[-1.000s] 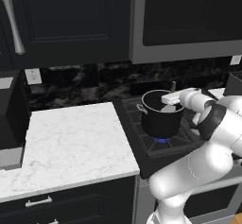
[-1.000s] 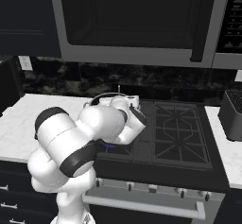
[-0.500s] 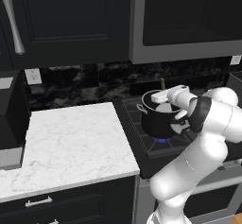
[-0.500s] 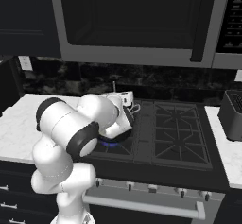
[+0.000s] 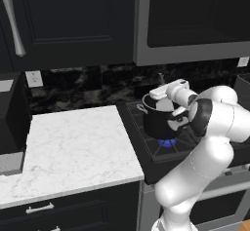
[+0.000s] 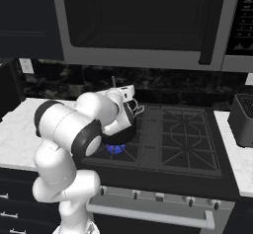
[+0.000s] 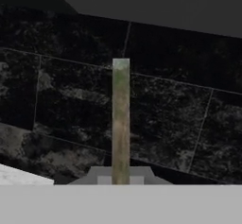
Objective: Put the lime and lemon wedge in the pot. Retrieve the spatula and lightly stir the vegetables in the pot.
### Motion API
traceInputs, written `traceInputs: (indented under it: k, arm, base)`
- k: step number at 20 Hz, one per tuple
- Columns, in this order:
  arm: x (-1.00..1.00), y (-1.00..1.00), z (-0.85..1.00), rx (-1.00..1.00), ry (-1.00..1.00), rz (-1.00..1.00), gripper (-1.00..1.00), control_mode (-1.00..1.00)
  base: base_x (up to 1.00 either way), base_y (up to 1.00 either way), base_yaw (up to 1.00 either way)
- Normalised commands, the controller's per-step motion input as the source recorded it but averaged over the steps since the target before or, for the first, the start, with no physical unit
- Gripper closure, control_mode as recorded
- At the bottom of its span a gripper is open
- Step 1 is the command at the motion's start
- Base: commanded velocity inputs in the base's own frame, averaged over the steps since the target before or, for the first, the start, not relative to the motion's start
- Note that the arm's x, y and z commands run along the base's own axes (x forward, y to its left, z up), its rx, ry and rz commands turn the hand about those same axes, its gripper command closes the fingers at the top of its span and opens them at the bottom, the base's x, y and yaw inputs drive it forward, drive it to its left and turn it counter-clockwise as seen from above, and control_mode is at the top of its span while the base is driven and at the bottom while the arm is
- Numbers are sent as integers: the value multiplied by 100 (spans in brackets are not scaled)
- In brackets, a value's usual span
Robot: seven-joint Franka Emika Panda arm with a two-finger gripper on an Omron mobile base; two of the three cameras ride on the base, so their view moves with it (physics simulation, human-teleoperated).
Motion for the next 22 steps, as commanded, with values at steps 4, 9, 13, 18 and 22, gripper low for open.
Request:
traceInputs:
  k: [4,9,13,18,22]
  arm:
    - [-16,-36,-16,0,-19,9,100,-100]
    - [-27,-68,-68,0,0,0,100,-100]
    - [-62,-79,-72,0,1,0,100,-100]
    - [-89,-68,-30,0,0,0,100,-100]
    - [-12,-9,4,0,0,0,100,-100]
  base:
    - [0,0,0]
    - [0,0,0]
    - [0,0,0]
    - [0,0,0]
    - [0,0,0]
